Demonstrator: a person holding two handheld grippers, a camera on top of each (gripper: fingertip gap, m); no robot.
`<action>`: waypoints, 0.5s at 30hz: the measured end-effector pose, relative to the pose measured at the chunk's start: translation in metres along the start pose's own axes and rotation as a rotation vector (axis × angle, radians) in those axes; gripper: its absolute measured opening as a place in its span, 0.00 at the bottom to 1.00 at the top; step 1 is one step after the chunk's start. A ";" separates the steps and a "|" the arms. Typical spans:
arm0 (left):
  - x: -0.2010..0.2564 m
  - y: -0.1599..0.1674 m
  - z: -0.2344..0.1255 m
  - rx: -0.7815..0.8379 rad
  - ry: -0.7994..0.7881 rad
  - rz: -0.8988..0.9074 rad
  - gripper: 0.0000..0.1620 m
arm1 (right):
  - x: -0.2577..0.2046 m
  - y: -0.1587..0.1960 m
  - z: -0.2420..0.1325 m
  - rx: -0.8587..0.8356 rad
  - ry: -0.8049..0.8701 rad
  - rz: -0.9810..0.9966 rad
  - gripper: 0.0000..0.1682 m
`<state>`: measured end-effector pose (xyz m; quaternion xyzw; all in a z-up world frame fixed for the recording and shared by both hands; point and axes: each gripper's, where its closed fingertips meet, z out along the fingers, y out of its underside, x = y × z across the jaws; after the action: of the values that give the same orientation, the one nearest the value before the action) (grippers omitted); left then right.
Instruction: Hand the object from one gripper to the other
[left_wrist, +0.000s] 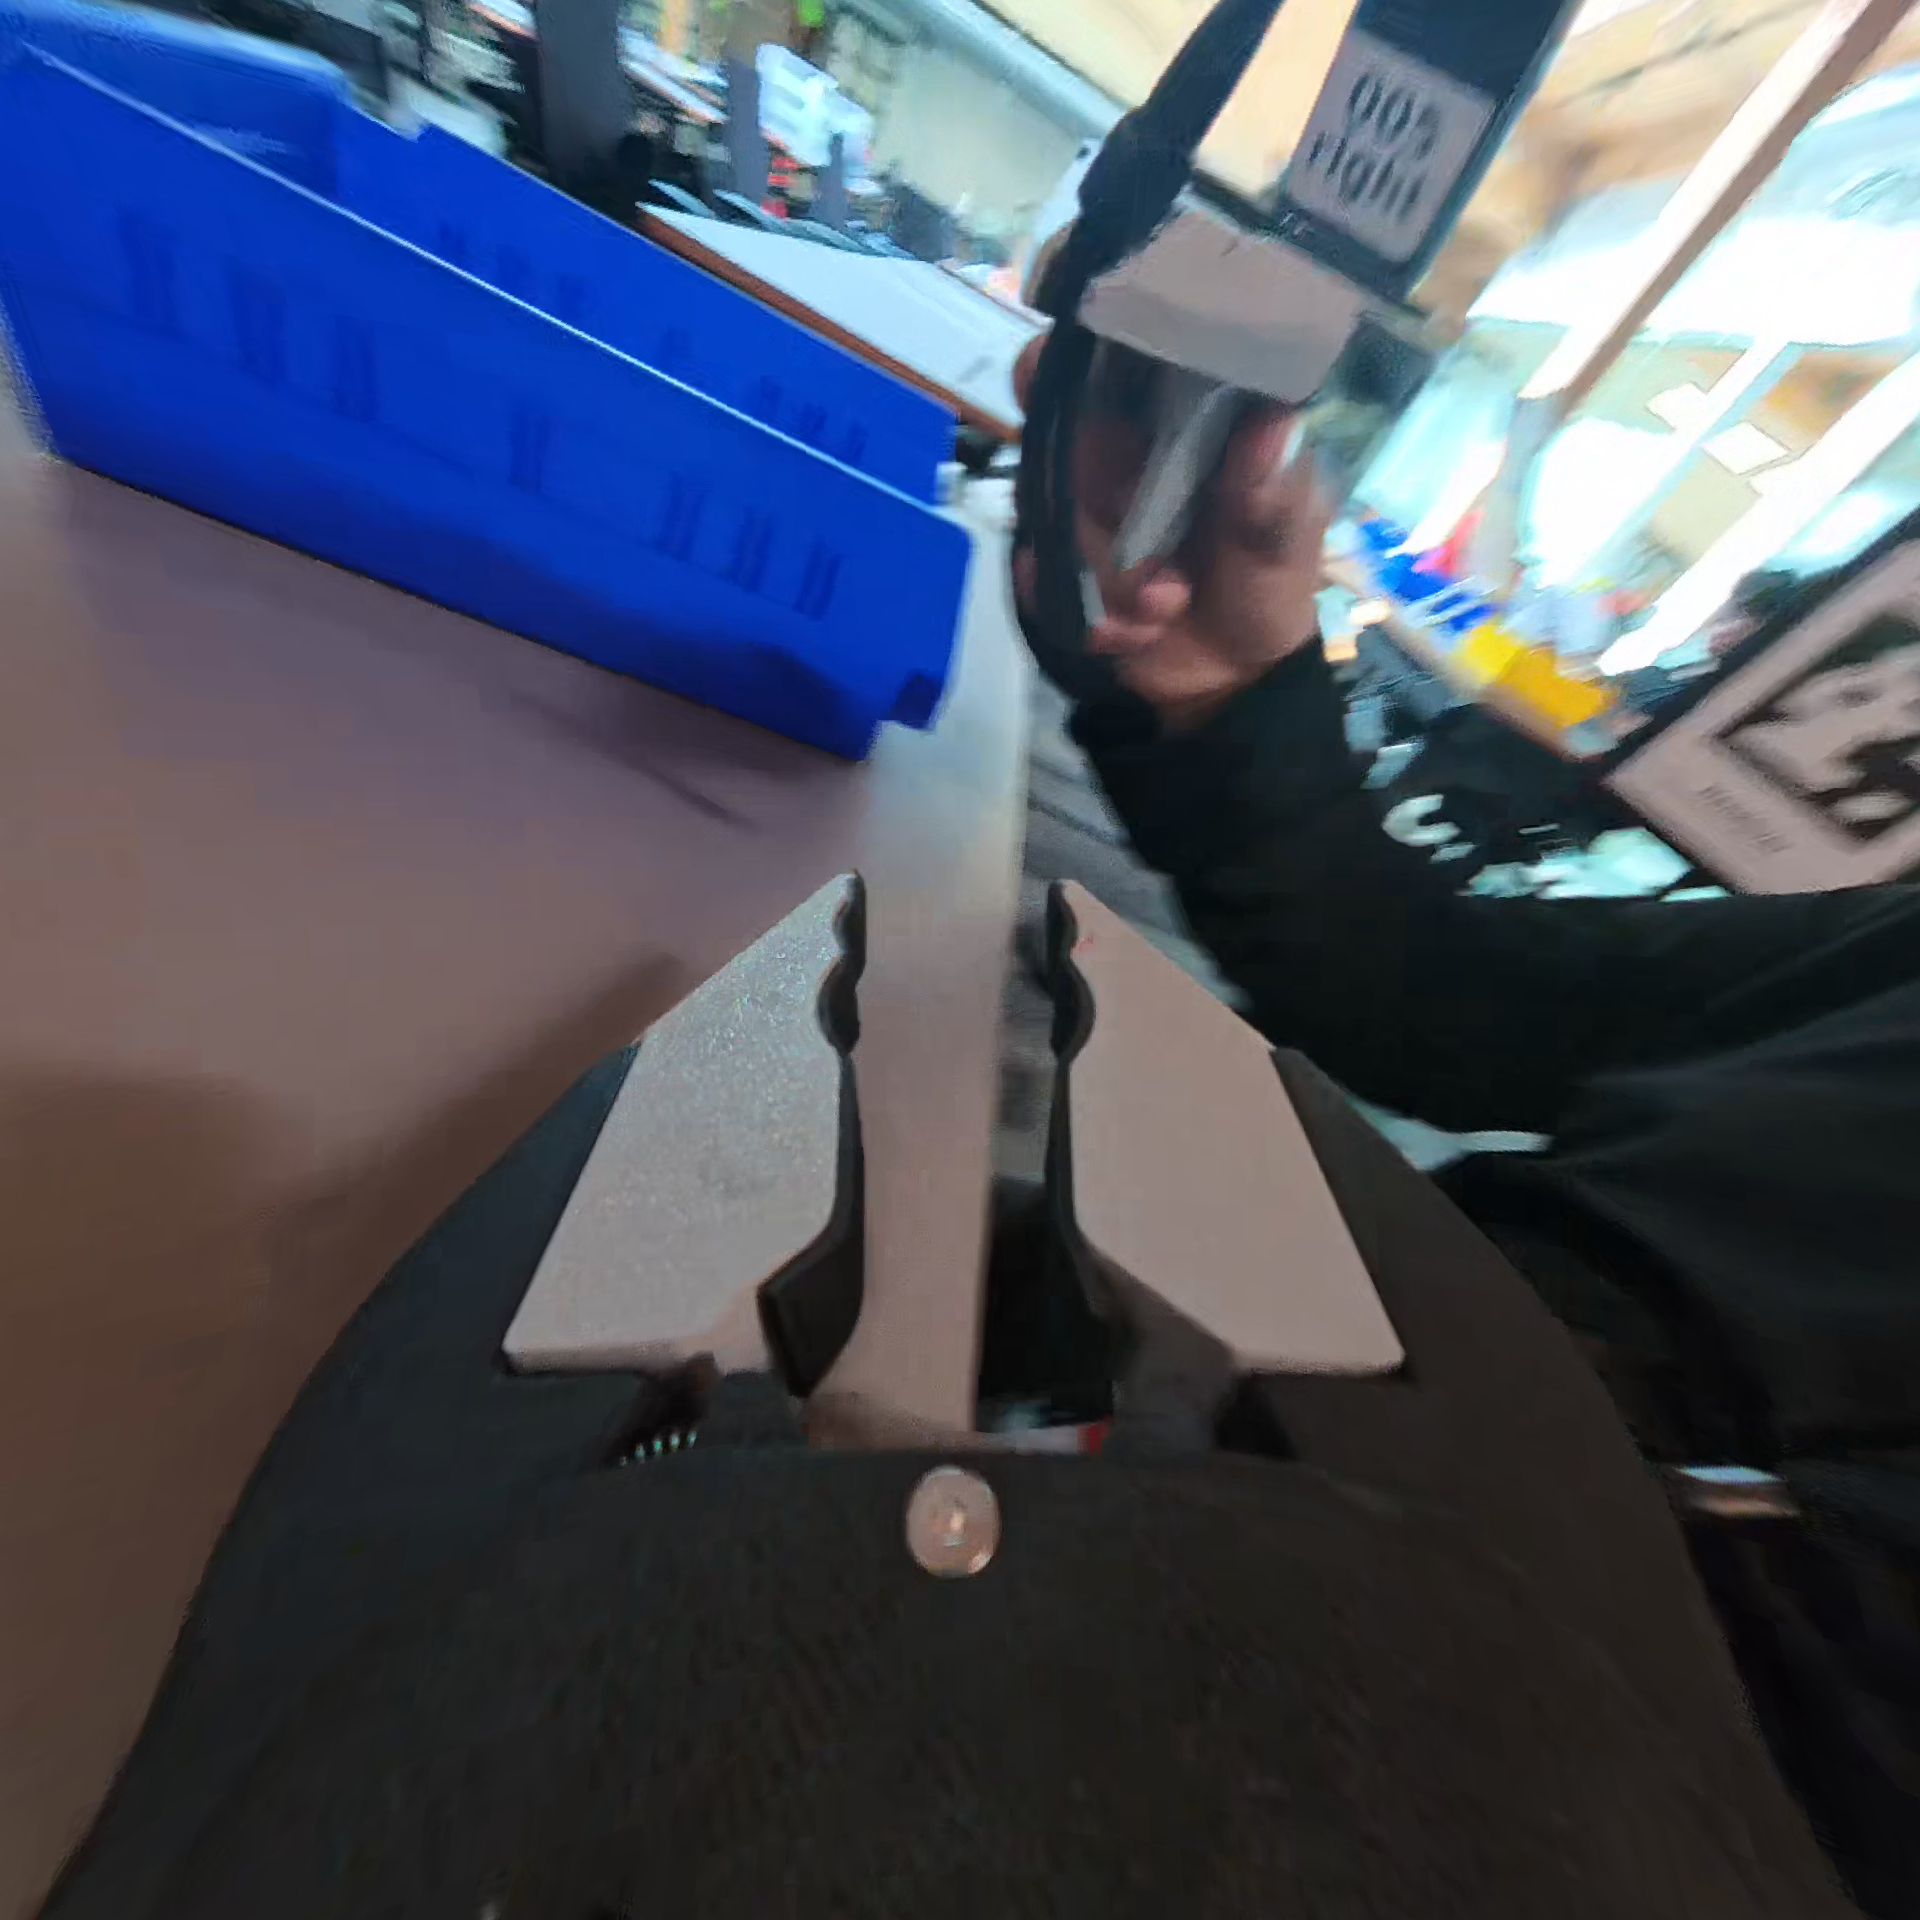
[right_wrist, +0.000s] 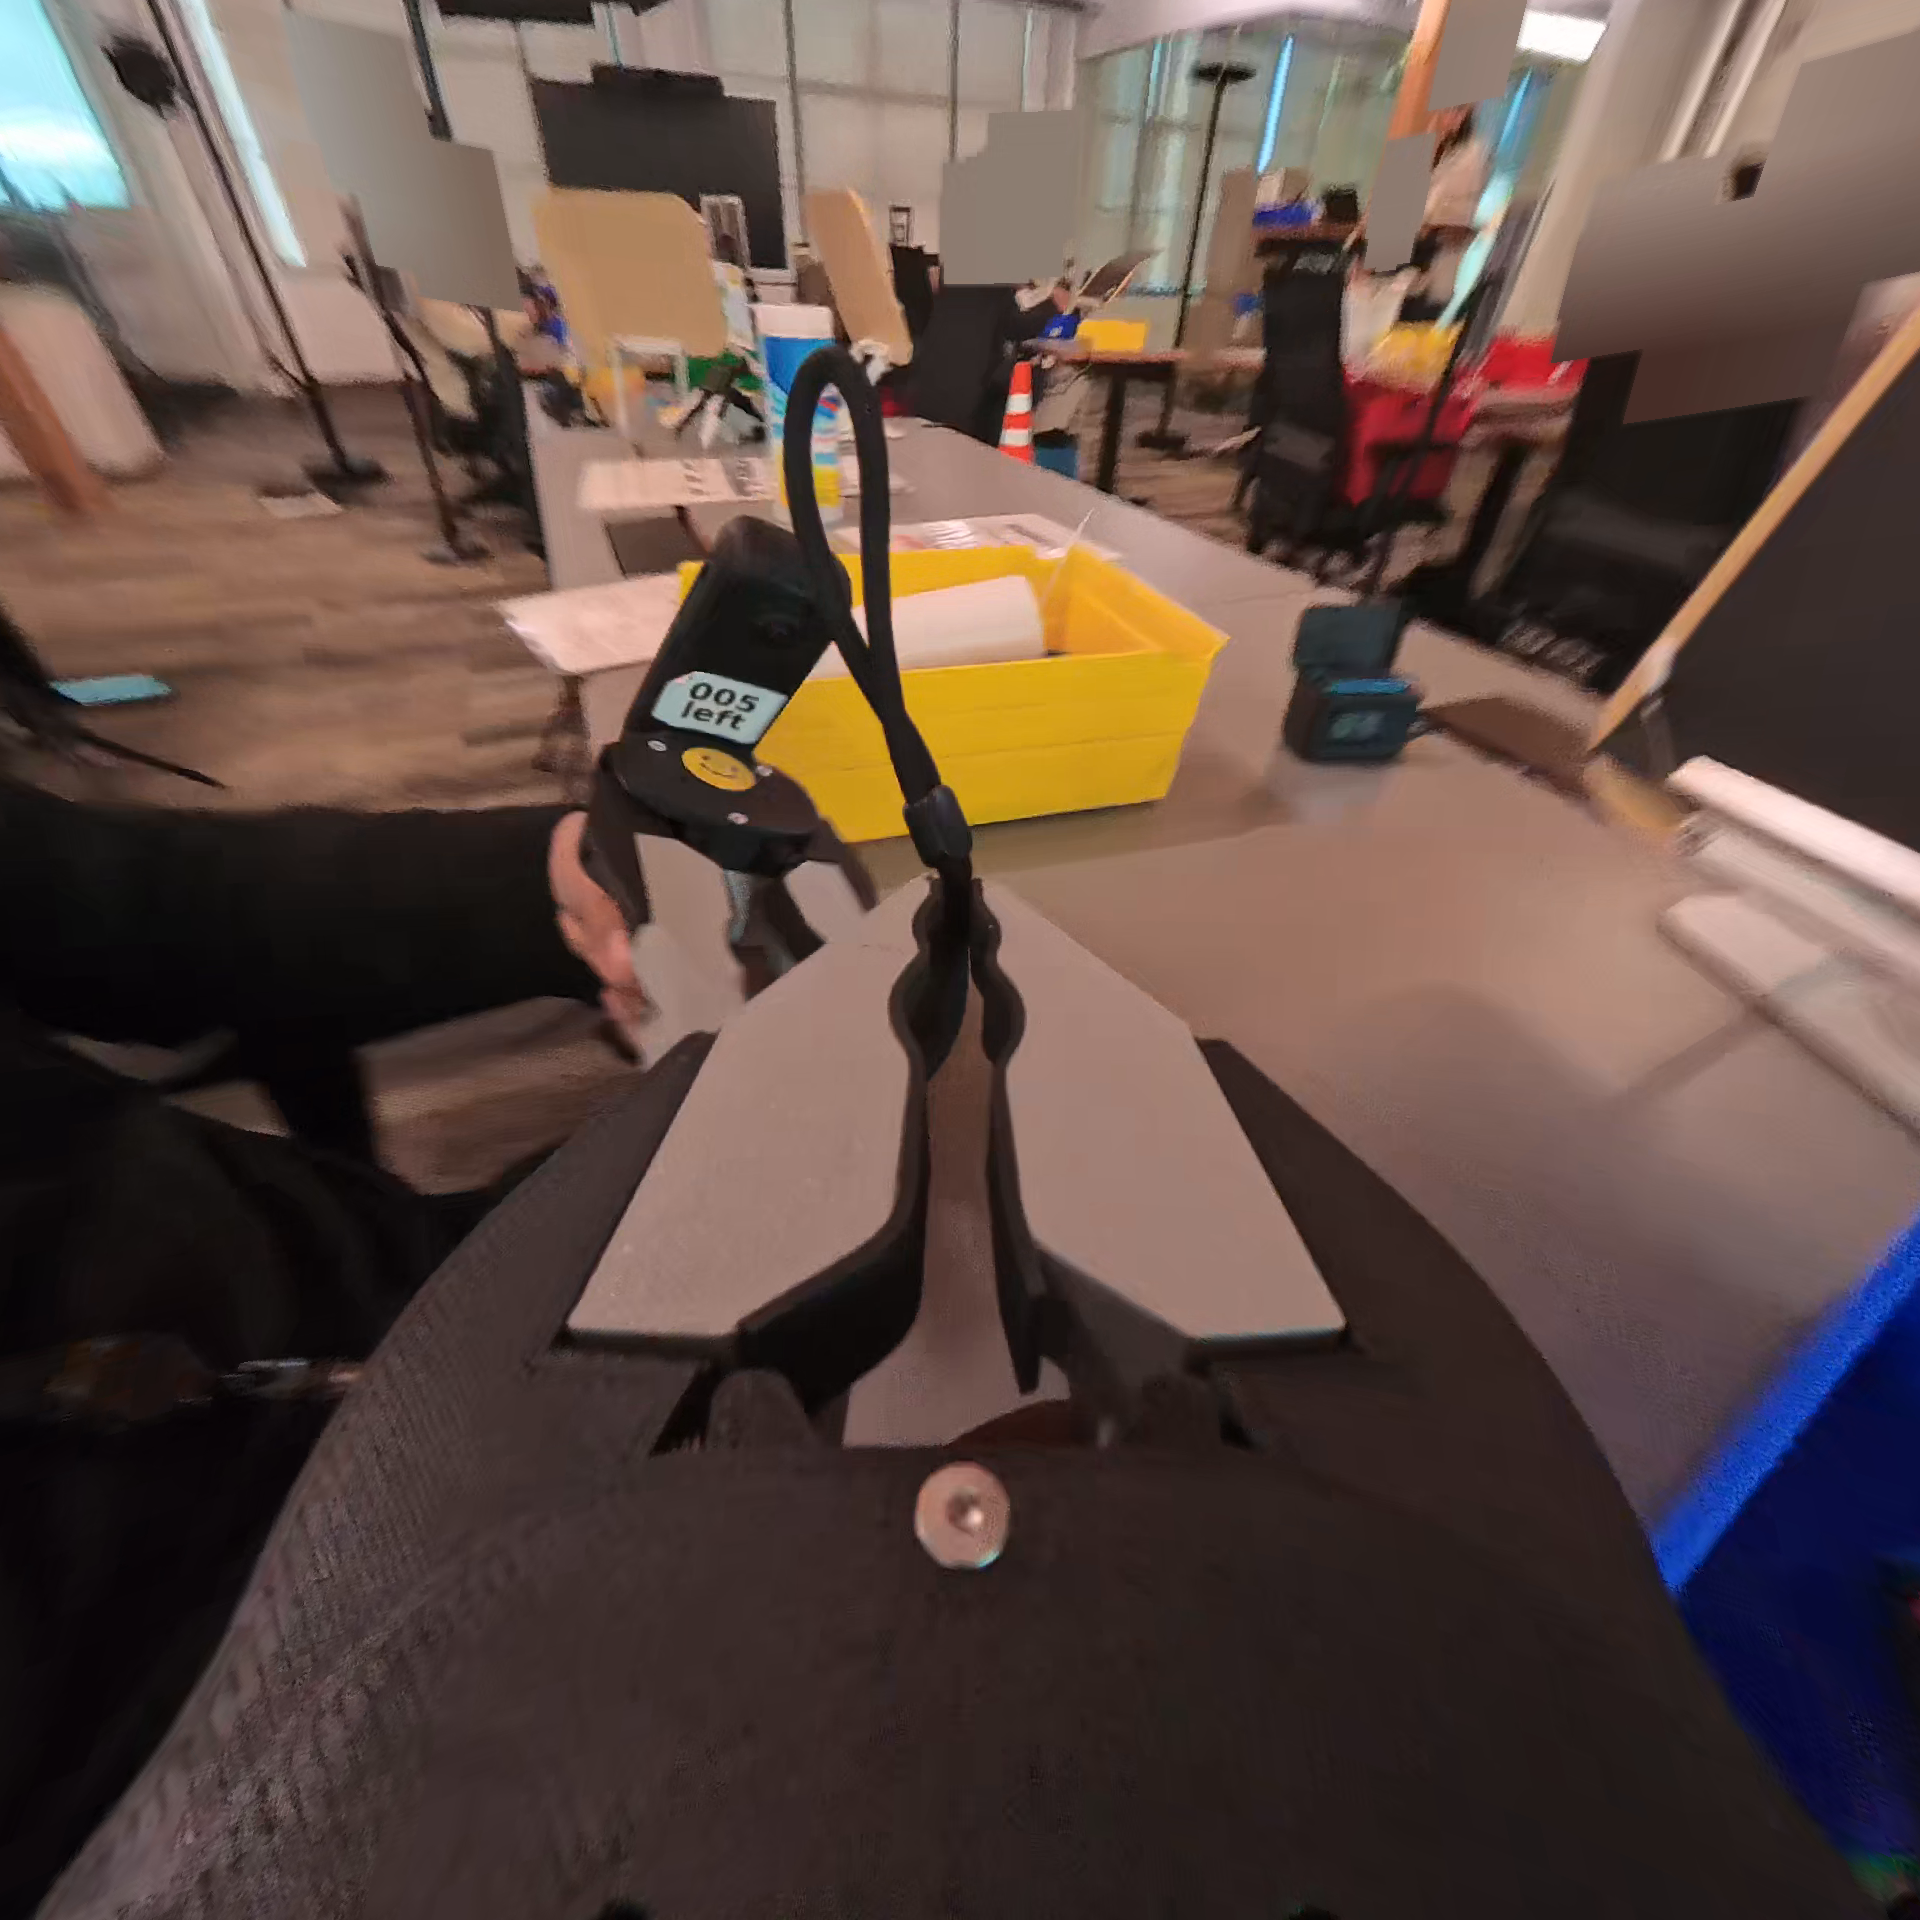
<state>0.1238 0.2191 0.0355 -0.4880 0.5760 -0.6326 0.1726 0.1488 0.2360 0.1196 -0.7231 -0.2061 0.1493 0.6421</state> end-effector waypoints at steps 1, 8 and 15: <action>-0.008 -0.002 -0.002 -0.003 -0.086 0.072 0.19 | 0.001 0.002 -0.001 -0.011 -0.029 0.085 0.00; -0.021 -0.031 -0.022 -0.009 -0.522 0.741 0.18 | 0.005 0.010 0.003 0.008 -0.145 0.420 0.00; 0.016 -0.041 -0.022 0.077 -0.736 1.578 0.12 | -0.007 0.003 0.014 0.099 -0.312 0.702 0.00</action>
<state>0.1121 0.2301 0.0817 -0.1137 0.6319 -0.1496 0.7519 0.1360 0.2440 0.1146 -0.6865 -0.0336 0.4780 0.5469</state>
